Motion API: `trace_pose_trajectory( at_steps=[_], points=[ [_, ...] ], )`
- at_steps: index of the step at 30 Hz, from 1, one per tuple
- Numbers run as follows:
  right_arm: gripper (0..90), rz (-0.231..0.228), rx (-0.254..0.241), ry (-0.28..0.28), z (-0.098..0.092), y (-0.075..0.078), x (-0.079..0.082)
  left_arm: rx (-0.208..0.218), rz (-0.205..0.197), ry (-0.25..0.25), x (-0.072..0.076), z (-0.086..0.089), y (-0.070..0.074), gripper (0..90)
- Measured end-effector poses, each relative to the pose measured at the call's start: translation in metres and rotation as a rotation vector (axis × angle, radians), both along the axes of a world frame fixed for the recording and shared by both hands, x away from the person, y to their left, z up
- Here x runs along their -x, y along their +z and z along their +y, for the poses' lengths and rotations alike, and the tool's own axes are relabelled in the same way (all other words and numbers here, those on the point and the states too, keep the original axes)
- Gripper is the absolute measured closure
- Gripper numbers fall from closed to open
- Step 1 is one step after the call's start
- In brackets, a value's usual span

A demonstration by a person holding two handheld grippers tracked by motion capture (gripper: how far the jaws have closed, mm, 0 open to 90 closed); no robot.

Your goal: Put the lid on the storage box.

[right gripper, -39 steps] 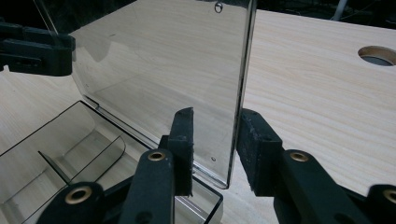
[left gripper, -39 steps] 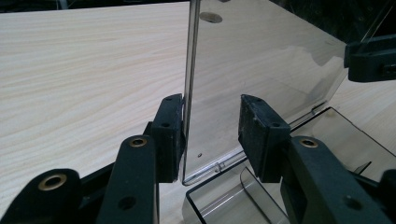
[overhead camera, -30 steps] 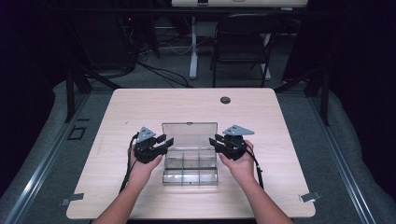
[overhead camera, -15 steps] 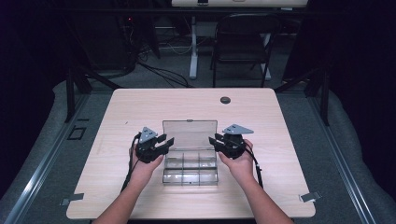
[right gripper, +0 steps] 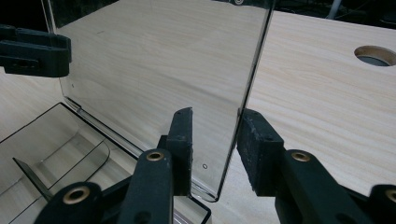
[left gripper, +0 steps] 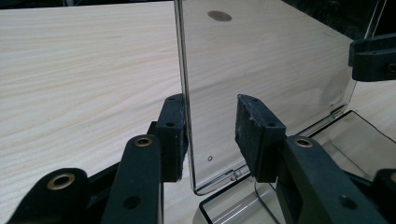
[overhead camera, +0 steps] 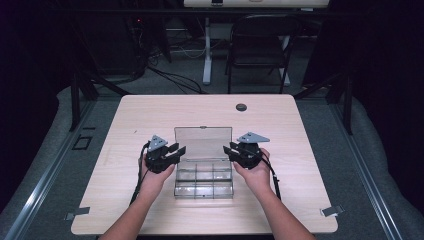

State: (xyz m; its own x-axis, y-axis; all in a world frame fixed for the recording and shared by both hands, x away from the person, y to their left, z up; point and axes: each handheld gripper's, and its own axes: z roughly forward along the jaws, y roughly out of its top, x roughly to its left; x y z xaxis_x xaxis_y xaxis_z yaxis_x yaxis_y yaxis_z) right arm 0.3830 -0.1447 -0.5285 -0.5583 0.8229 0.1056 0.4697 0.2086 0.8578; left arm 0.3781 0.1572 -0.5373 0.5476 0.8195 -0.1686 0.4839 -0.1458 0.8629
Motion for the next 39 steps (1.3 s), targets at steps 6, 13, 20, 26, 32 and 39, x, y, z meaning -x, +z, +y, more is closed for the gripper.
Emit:
trace_pose_trajectory(
  at_steps=[6, 13, 20, 26, 32, 39],
  points=[
    [66.6, 0.008, -0.004, -0.003, 0.000, -0.001, -0.002, -0.037, -0.017, 0.009, 0.000, -0.002, -0.001, 63.9],
    [66.7, 0.015, -0.014, -0.004, -0.001, -0.002, -0.004, -0.018, -0.006, 0.012, -0.003, -0.001, -0.002, 65.1],
    [66.3, 0.014, -0.011, -0.011, 0.000, -0.004, -0.005, -0.027, -0.006, 0.022, -0.005, -0.003, -0.004, 66.1],
    [66.0, 0.016, -0.009, -0.014, 0.000, -0.005, -0.007, -0.024, -0.003, 0.019, -0.006, -0.002, -0.005, 65.8],
    [65.2, 0.020, -0.005, -0.019, 0.002, -0.007, -0.009, -0.018, 0.003, 0.017, -0.008, -0.001, -0.006, 65.7],
    [65.4, 0.032, -0.018, -0.023, 0.002, -0.009, -0.011, 0.000, 0.022, 0.019, -0.011, -0.001, -0.008, 65.0]
  ],
)
